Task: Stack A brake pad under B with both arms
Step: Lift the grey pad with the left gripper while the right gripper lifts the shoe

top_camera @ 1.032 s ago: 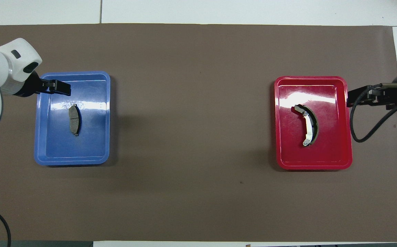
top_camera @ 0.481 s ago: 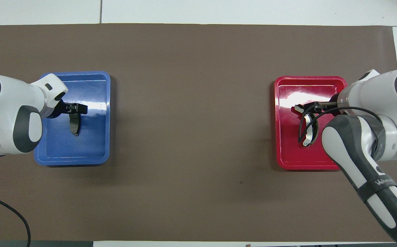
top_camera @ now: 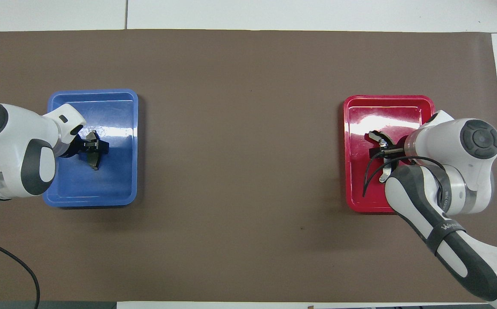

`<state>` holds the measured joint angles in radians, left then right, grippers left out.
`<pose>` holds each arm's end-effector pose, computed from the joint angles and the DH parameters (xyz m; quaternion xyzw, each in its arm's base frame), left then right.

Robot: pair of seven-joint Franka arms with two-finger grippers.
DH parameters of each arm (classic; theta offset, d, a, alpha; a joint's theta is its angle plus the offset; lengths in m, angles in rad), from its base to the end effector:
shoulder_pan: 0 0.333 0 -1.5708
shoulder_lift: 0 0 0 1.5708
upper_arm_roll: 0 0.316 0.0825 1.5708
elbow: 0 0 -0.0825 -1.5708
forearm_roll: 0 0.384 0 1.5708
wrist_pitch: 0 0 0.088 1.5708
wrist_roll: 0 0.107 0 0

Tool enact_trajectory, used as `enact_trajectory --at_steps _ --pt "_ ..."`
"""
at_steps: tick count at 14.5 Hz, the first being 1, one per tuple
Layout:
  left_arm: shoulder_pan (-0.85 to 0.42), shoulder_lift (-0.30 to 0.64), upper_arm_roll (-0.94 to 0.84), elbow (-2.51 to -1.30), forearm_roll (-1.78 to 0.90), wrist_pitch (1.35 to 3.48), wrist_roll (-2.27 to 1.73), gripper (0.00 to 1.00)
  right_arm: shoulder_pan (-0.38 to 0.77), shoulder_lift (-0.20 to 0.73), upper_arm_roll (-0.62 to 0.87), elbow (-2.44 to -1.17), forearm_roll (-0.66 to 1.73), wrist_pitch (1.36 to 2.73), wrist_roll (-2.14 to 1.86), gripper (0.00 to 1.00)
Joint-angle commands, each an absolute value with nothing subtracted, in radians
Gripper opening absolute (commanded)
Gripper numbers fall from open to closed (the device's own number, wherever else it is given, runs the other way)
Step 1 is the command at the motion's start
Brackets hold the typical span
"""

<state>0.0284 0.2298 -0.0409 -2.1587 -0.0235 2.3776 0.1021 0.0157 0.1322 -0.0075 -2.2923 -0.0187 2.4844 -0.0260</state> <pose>0.5619 -0.0071 0.2903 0.9987 -0.0482 -0.0048 0.0130 0.5322 0.0044 0.2986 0.9992 0.0244 0.0299 0.0067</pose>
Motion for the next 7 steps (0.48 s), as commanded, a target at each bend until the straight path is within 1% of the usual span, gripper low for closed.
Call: enact_trajectory --at_steps 1,2,3,5,7 --pt "0.025 0.203 -0.04 -2.174 -0.02 2.342 0.143 0.04 -0.005 0.132 0.003 -2.302 0.008 2.506 -0.063 0.95" --pt "0.023 0.184 -0.04 -2.168 -0.02 2.338 0.147 0.01 -0.005 0.13 0.003 -2.304 0.008 2.5 -0.066 0.92" --pt "0.025 0.172 -0.04 -2.163 -0.02 2.336 0.146 0.01 -0.006 0.126 0.003 -2.321 0.008 2.5 -0.067 0.89" --pt "0.021 0.157 -0.043 -2.149 -0.021 2.332 0.14 0.01 -0.003 0.123 0.003 -2.332 0.008 2.502 -0.064 0.86" --pt "-0.021 0.149 -0.048 -2.085 -0.031 2.252 0.121 0.01 -0.005 0.121 0.003 -2.332 0.008 2.5 -0.067 0.79"
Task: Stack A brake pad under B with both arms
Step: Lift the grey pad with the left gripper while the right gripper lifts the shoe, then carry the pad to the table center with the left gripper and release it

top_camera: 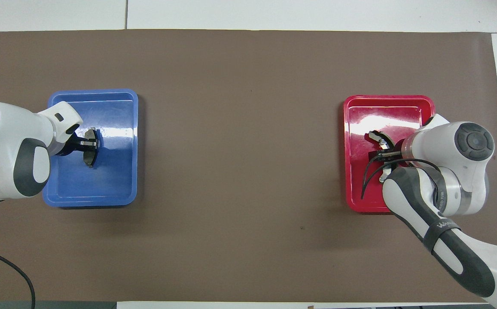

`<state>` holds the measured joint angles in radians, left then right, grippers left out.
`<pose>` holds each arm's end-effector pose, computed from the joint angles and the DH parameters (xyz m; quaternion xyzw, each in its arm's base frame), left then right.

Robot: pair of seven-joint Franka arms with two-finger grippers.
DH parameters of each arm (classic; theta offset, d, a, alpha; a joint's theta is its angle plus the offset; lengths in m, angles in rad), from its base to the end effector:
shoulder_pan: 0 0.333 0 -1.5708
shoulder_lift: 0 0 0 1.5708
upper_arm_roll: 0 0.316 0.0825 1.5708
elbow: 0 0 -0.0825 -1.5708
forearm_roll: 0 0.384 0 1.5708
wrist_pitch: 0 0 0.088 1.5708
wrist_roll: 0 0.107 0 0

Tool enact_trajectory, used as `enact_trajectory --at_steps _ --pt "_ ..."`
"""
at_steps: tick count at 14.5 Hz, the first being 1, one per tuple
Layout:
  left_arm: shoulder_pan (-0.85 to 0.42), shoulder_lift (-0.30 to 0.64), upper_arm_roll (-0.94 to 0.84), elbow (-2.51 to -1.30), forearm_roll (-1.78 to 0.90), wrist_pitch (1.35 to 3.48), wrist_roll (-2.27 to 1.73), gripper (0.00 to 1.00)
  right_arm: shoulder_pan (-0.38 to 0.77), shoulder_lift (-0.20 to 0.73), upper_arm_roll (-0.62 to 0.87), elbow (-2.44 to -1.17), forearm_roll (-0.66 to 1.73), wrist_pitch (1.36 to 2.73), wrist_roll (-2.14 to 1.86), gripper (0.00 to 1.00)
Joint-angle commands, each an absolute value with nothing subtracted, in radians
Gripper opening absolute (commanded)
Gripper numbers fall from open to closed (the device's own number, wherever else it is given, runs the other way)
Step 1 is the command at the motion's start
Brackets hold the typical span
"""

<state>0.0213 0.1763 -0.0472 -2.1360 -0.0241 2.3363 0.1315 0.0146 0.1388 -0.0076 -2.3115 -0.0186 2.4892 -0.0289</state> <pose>0.5659 -0.0147 0.3264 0.9974 -0.0700 0.0127 0.0123 0.5259 0.0038 0.2878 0.9995 0.0253 0.0194 0.0065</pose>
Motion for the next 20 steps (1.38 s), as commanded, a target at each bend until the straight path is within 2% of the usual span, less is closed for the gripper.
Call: enact_trajectory --at_steps 1,2,4,5,9,15,18,19,20 --pt "-0.066 0.15 -0.048 -2.044 -0.031 2.217 0.082 0.01 -0.005 0.12 0.003 -2.333 0.008 2.496 -0.067 0.71" --pt "-0.116 0.159 -0.048 -2.013 -0.031 2.198 0.03 0.01 -0.005 0.12 0.003 -2.332 0.008 2.488 -0.069 0.58" --pt "-0.256 0.16 -0.046 -2.006 -0.031 2.206 -0.128 0.01 -0.003 0.121 0.003 -2.319 0.008 2.468 -0.063 0.05" --pt "-0.309 0.156 -0.048 -2.006 -0.031 2.207 -0.202 0.01 -0.003 0.126 0.003 -2.298 0.008 2.445 -0.057 0.0" --pt "-0.497 0.172 -0.048 -2.006 -0.031 2.304 -0.394 0.01 -0.009 0.137 0.002 -2.188 0.012 2.336 -0.057 0.0" --pt "-0.678 0.386 -0.046 -1.807 -0.031 2.341 -0.667 0.01 -0.006 0.141 0.002 -2.119 -0.003 2.283 -0.113 0.0" --pt "-0.692 0.426 -0.046 -1.815 -0.032 2.397 -0.695 0.01 0.011 0.144 0.002 -2.041 -0.003 2.211 -0.101 0.0" --pt "-0.692 0.426 -0.048 -1.815 -0.032 2.398 -0.693 0.03 0.012 0.147 0.002 -2.007 -0.003 2.183 -0.101 0.0" --pt "-0.689 0.428 -0.048 -1.818 -0.032 2.398 -0.693 0.18 0.014 0.156 0.005 -1.979 -0.002 2.156 -0.1 0.0"
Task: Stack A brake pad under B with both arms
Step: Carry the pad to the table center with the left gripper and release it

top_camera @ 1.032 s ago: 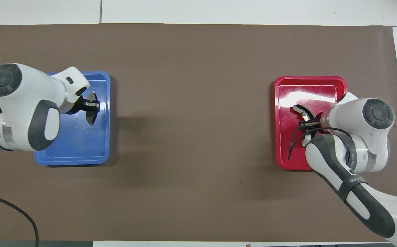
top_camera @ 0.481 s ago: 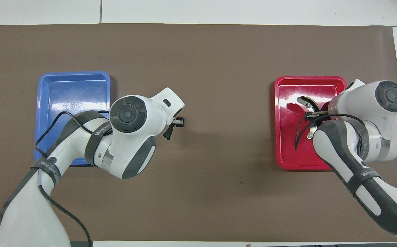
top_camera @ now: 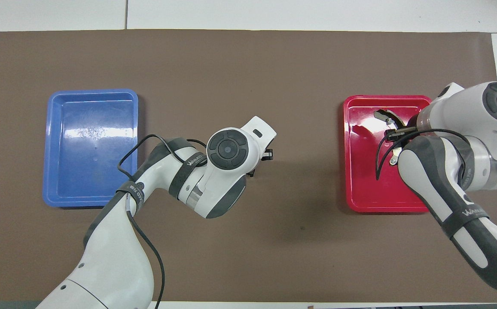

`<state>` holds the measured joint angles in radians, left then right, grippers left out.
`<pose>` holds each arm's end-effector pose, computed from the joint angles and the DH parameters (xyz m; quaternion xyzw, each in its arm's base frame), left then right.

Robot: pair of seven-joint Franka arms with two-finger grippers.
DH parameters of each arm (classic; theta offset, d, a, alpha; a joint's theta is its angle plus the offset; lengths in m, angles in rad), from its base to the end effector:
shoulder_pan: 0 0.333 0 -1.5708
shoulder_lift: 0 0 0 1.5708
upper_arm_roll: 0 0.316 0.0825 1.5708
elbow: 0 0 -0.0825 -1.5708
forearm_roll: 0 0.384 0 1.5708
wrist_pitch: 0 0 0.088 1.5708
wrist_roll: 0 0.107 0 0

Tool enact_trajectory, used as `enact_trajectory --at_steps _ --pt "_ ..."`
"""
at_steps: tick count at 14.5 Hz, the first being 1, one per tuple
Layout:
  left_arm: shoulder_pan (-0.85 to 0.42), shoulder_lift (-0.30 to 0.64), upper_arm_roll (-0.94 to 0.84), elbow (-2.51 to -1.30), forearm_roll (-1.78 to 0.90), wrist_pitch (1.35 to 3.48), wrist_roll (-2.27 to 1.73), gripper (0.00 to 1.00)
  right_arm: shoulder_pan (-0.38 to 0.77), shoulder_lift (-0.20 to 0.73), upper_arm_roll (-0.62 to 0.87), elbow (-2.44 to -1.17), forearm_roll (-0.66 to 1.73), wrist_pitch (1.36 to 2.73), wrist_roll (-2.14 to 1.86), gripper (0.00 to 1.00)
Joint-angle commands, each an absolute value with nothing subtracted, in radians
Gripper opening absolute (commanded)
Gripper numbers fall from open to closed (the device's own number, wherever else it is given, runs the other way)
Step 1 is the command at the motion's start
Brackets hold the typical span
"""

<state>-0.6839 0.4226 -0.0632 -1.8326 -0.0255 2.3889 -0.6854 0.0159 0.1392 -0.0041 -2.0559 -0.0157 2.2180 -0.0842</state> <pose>0.4833 -0.4436 0.3147 0.9973 -0.0184 0.0361 0.0607 0.5757 0.0063 0.3720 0.9985 0.0527 0.0112 0.0070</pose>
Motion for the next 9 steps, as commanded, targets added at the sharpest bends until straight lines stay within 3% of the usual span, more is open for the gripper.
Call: enact_trajectory --at_steps 1,2,3,5,9 --pt "-0.687 0.428 -0.048 -1.821 -0.032 2.398 -0.693 0.37 0.015 0.163 0.006 -1.959 -0.002 2.14 -0.089 0.0" --pt "-0.687 0.428 -0.046 -1.824 -0.032 2.396 -0.695 0.84 0.032 0.164 0.006 -1.956 -0.002 2.138 -0.071 0.0" --pt "-0.687 0.426 -0.045 -1.822 -0.032 2.384 -0.693 0.95 0.049 0.164 0.005 -1.956 0.0 2.138 -0.061 0.0" --pt "-0.677 0.408 -0.043 -1.824 -0.032 2.35 -0.686 0.96 0.06 0.164 0.006 -1.953 -0.002 2.138 -0.038 0.0" --pt "-0.569 0.255 -0.04 -1.822 -0.032 2.154 -0.573 0.97 0.096 0.166 0.006 -1.941 -0.002 2.137 0.009 0.0"
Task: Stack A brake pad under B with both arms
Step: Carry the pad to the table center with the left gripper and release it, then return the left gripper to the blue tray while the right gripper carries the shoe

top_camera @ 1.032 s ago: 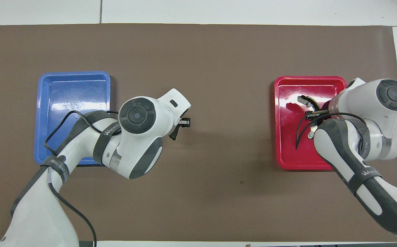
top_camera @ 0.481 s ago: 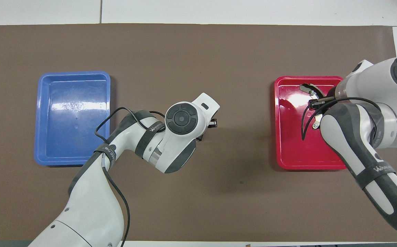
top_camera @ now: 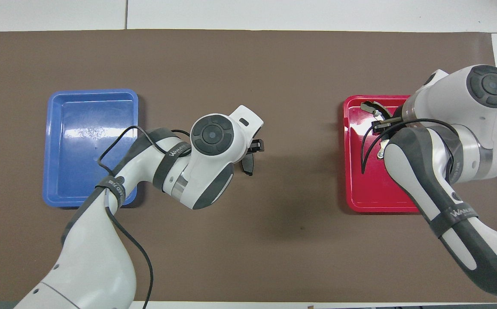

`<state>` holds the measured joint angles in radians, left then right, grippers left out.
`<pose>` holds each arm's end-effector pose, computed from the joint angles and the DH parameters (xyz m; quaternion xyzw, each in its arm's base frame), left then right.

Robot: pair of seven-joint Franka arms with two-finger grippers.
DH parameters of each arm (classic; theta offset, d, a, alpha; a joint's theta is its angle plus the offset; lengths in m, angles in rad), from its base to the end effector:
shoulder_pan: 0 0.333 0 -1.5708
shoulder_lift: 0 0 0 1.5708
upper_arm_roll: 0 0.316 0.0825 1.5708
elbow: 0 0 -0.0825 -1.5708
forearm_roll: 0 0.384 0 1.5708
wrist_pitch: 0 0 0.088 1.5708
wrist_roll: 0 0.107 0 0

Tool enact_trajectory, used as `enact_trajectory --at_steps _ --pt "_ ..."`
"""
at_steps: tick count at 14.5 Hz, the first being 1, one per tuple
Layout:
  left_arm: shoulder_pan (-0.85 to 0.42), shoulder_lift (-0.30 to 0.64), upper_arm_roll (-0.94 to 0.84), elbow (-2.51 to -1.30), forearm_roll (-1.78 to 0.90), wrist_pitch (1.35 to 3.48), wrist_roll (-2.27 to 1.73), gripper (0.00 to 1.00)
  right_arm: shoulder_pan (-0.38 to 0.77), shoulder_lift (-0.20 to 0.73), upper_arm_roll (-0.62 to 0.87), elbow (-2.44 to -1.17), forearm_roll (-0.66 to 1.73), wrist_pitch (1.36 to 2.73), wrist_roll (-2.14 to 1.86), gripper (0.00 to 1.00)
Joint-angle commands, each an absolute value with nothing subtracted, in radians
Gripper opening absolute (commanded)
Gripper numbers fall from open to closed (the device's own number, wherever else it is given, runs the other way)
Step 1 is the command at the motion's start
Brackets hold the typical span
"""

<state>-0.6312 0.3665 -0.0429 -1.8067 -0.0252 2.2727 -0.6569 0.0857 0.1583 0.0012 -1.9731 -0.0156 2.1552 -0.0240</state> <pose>0.5100 -0.4055 0.3513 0.9986 0.0009 0.0283 0.0446 0.5887 0.0506 0.3929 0.9981 0.0596 0.0121 0.0061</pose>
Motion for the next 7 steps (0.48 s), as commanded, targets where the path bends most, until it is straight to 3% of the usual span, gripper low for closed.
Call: enact_trajectory --at_steps 1,5,7 --pt "-0.528 0.226 -0.041 -1.816 -0.032 2.101 -0.518 0.97 0.132 0.17 0.006 -1.934 -0.002 2.135 0.033 0.0" --pt "-0.336 0.128 -0.041 -1.809 -0.032 1.93 -0.217 0.97 0.305 0.208 0.006 -1.867 0.009 2.131 0.116 0.0" --pt "-0.258 0.088 -0.035 -1.799 -0.032 1.864 -0.094 0.97 0.391 0.294 0.006 -1.794 0.0 2.123 0.21 0.0"
